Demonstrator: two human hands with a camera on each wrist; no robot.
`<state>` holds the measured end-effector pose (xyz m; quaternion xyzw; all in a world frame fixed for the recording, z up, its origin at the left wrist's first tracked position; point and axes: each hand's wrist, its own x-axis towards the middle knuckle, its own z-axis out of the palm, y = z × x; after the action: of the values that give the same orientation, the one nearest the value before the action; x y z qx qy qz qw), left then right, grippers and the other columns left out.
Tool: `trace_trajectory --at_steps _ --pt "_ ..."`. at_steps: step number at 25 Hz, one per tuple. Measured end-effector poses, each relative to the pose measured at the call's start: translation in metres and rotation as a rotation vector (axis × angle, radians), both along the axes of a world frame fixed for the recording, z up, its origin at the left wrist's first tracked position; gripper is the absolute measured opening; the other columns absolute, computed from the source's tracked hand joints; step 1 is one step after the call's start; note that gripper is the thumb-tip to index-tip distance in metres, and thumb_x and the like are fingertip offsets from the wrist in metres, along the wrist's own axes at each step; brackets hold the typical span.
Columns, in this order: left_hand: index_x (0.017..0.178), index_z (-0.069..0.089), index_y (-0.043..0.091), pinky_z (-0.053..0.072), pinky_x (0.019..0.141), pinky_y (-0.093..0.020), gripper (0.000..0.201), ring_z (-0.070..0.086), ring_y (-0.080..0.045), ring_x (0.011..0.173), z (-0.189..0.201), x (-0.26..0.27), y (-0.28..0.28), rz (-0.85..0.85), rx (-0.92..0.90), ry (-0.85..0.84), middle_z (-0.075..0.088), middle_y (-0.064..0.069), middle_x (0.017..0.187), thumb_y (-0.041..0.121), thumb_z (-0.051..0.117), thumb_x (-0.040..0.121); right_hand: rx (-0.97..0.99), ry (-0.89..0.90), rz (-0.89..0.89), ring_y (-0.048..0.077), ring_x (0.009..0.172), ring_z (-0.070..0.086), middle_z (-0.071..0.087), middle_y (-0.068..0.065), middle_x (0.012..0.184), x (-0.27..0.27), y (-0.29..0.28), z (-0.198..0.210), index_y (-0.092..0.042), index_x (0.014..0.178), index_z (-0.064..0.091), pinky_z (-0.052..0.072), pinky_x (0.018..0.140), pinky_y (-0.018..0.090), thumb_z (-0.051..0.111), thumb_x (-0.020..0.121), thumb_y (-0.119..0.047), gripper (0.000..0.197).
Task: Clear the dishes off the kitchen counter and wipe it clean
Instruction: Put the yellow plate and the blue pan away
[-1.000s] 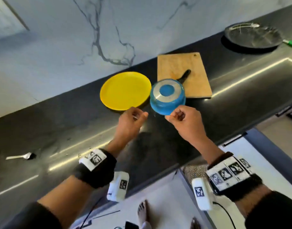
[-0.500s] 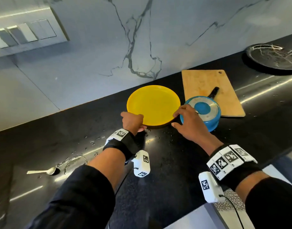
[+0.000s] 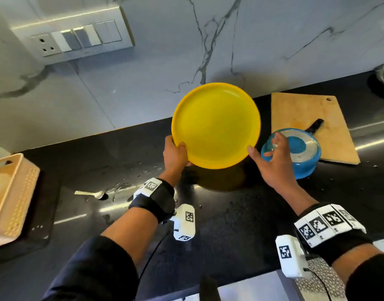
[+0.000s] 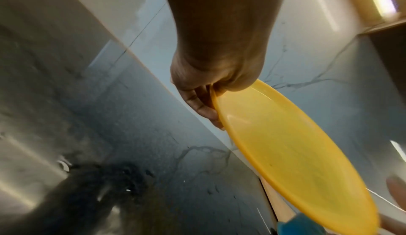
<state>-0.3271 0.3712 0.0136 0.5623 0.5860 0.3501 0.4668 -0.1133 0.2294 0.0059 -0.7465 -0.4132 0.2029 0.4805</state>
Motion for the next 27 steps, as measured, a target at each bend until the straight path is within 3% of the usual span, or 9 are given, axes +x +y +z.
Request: trace_trajectory --at_steps 3,5,7,9,12,14,18,22,27 --pt "0.136 0.045 0.011 0.051 0.092 -0.042 0.035 0.055 -0.018 0.103 0.015 -0.006 -0.034 -0.109 0.193 0.069 0.057 -0.006 0.123 0.015 0.047 0.102 0.186 0.2 -0.017 -0.011 0.1 0.052 0.05 -0.003 0.122 0.0 -0.021 0.009 -0.012 0.141 0.034 0.041 0.086 0.016 0.051 0.095 -0.049 0.062" --pt "0.135 0.048 0.01 0.05 0.092 -0.038 0.033 0.056 -0.015 0.101 0.024 0.009 -0.07 -0.185 0.254 0.053 0.057 0.0 0.118 0.016 0.048 0.102 0.31 0.09 -0.092 -0.022 0.082 0.047 0.052 -0.003 0.099 0.01 -0.054 0.013 -0.005 0.119 0.048 0.034 0.073 0.002 0.041 0.104 -0.03 0.03" --pt "0.132 0.051 0.013 0.052 0.087 -0.035 0.03 0.059 -0.013 0.098 0.025 0.037 -0.111 -0.261 0.279 0.013 0.06 0.005 0.113 0.018 0.049 0.102 0.386 0.05 -0.218 -0.02 0.078 0.047 0.053 -0.001 0.092 0.031 -0.101 0.009 -0.011 0.109 0.05 0.034 0.07 0.001 0.039 0.104 -0.019 0.015" --pt "0.127 0.053 0.024 0.055 0.077 -0.039 0.025 0.064 -0.013 0.092 0.018 0.071 -0.155 -0.385 0.282 -0.029 0.064 0.011 0.104 0.024 0.05 0.101 0.391 0.008 -0.355 -0.016 0.073 0.048 0.05 -0.008 0.083 0.064 -0.156 -0.008 -0.012 0.101 0.049 0.035 0.068 0.004 0.039 0.104 -0.012 0.01" --pt "0.122 0.05 0.041 0.058 0.067 -0.053 0.026 0.069 -0.02 0.088 -0.005 0.131 -0.223 -0.637 0.23 -0.071 0.067 0.016 0.103 0.039 0.053 0.096 0.256 0.032 -0.593 -0.003 0.063 0.04 0.041 -0.009 0.072 0.111 -0.253 -0.042 -0.02 0.088 0.046 0.033 0.061 0.018 0.039 0.104 -0.022 0.018" --pt "0.133 0.043 0.037 0.059 0.071 -0.052 0.041 0.07 -0.019 0.09 -0.033 0.175 -0.277 -0.825 0.177 -0.027 0.066 0.012 0.112 0.043 0.054 0.094 0.162 0.041 -0.753 -0.001 0.059 0.036 0.037 -0.007 0.069 0.137 -0.328 -0.072 -0.026 0.081 0.042 0.03 0.058 0.02 0.038 0.105 -0.022 0.024" --pt "0.15 0.026 0.027 0.051 0.094 -0.045 0.066 0.059 -0.028 0.116 -0.097 0.22 -0.349 -1.084 0.117 0.181 0.053 -0.001 0.141 0.042 0.057 0.092 -0.005 0.072 -0.942 0.006 0.067 0.04 0.047 0.001 0.079 0.152 -0.433 -0.136 -0.01 0.095 0.052 0.032 0.064 0.024 0.039 0.106 -0.021 0.02" --pt "0.151 0.029 0.01 0.038 0.106 -0.038 0.07 0.043 -0.03 0.136 -0.178 0.215 -0.372 -1.253 -0.067 0.563 0.04 -0.013 0.151 0.025 0.064 0.093 -0.261 0.229 -1.017 0.021 0.07 0.045 0.05 0.009 0.079 0.145 -0.49 -0.221 -0.005 0.099 0.05 0.033 0.067 0.033 0.037 0.105 -0.028 0.027" --pt "0.148 0.036 0.011 0.044 0.102 -0.046 0.074 0.05 -0.031 0.128 -0.252 0.173 -0.35 -1.232 -0.206 0.792 0.044 -0.013 0.145 0.04 0.066 0.087 -0.493 0.415 -0.939 0.046 0.09 0.06 0.061 0.035 0.101 0.142 -0.474 -0.301 0.006 0.115 0.044 0.036 0.066 0.038 0.042 0.104 -0.027 0.034"
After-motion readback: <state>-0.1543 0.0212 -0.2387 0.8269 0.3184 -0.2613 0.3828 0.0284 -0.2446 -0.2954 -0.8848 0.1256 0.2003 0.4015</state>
